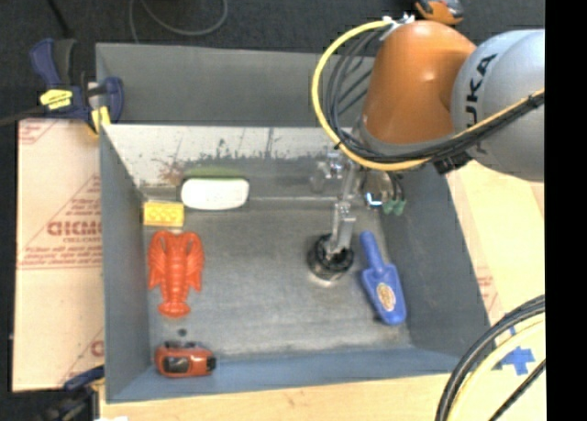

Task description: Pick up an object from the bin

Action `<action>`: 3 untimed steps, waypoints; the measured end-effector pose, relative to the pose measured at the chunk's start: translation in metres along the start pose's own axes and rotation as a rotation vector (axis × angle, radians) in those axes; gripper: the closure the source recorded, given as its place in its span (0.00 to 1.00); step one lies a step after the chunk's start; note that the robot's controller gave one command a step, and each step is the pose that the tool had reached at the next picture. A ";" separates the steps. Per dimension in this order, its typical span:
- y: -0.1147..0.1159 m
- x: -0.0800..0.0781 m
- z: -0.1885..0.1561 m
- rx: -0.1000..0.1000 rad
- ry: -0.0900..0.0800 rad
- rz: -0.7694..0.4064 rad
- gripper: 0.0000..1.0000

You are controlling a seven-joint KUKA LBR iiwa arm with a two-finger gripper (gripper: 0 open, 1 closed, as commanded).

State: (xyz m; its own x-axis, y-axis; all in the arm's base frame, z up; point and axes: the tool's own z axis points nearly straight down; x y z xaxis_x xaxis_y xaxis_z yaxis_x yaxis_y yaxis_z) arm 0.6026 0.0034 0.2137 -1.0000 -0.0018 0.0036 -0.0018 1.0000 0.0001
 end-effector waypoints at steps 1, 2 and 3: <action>0.000 -0.001 -0.005 0.000 -0.008 0.000 0.00; -0.022 -0.001 0.048 0.002 -0.012 -0.088 0.00; -0.064 0.004 0.057 0.002 -0.008 -0.246 0.00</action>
Offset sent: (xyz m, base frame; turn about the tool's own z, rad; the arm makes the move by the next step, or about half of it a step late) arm -0.0040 -0.0615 -0.1437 -0.2372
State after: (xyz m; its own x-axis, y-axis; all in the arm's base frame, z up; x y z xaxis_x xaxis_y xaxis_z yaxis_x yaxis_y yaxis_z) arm 0.5983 -0.0601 0.1562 -0.9694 -0.2455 -0.0038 -0.2455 0.9694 -0.0020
